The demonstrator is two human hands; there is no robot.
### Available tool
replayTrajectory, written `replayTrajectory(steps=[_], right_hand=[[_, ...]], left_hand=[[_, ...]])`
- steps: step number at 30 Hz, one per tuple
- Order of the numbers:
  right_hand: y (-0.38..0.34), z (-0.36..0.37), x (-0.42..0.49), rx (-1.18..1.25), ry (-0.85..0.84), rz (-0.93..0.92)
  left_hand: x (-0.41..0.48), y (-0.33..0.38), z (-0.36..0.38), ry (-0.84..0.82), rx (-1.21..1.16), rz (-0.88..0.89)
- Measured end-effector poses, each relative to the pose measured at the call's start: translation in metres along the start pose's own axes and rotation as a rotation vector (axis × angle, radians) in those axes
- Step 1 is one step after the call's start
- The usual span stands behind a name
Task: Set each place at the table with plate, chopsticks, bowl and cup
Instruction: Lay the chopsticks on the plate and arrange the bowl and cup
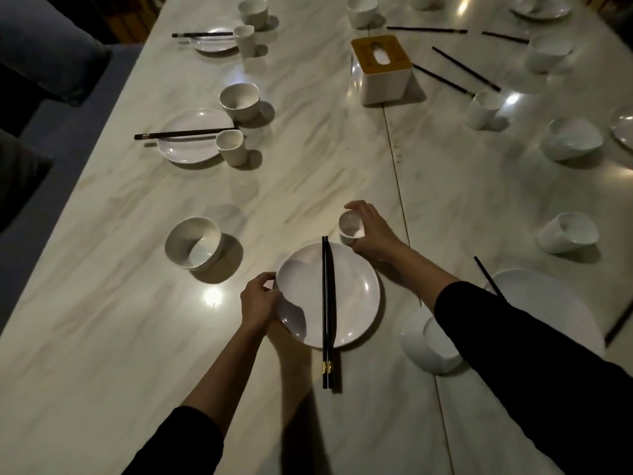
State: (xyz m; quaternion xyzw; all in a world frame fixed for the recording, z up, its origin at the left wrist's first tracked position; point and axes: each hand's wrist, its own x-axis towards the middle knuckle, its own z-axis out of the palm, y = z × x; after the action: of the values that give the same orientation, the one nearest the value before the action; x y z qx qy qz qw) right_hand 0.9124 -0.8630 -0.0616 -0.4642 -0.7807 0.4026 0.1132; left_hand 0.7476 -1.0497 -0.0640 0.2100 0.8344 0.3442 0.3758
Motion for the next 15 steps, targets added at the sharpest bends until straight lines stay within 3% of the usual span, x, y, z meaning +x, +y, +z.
replayTrajectory(steps=[8,15], right_hand=[[0.0,0.003,-0.016,0.128,0.014,0.07],[0.012,0.007,-0.017,0.075,0.026,0.088]], left_hand=[[0.008,-0.011,-0.008,-0.009,-0.024,-0.015],[0.011,-0.015,-0.008,-0.02,-0.031,-0.005]])
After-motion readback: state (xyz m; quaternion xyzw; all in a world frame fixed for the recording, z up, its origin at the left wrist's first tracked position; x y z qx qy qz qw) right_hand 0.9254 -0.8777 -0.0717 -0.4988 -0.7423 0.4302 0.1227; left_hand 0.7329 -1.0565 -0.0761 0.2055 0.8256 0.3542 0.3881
